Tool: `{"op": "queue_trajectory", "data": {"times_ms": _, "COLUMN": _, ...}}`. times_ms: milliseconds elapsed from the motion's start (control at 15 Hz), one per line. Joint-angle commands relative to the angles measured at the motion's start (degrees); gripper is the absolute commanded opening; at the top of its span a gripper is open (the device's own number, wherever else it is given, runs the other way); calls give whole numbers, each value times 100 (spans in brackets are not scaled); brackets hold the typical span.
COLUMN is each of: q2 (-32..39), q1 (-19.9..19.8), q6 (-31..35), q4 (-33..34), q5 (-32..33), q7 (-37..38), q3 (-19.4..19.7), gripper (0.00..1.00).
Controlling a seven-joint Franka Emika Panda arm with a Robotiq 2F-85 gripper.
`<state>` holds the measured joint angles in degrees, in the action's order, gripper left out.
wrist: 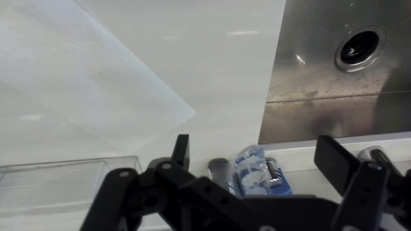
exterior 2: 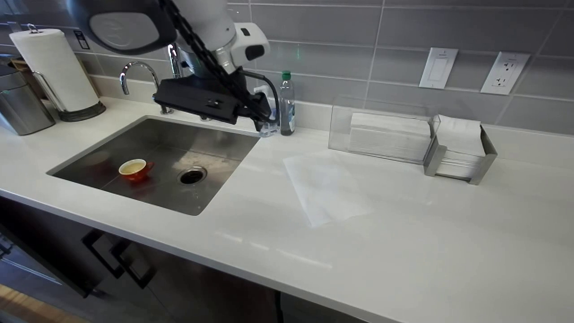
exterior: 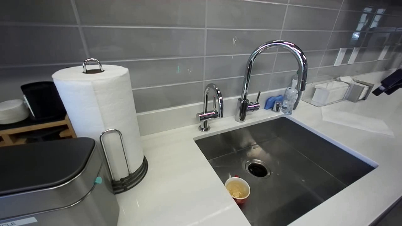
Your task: Use the serviette to wipe the counter on the right
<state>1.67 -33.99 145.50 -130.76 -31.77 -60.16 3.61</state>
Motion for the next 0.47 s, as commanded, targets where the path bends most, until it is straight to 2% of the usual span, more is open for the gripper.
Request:
{"op": "queue_trajectory", "data": {"times_ms": 0, "q2": -663, "q1": 606, "q6": -407, "q4": -440, "q5": -663, "q7": -1064, "q3": 610, "gripper": 100}}
{"op": "queue_trajectory", "data": {"times_ms": 67, "q2": -347, "q1": 778, "q6": -211, "q4": -187, "q5": -350, "q7": -572, "q3": 752, "gripper": 100}}
{"op": "queue_trajectory", "data": {"times_ms": 200, "q2": -460, "q1": 976, "q6": -236, "q4": -214, "q5": -354, "q7": -603, "q3": 957, "gripper": 100}}
{"op": "queue_trajectory", "data": {"times_ms": 400, "q2": -402, "q1": 1034, "q6": -235, "q4": -200, "q5": -368, "q7": -614, "q3": 1010, "gripper": 100}}
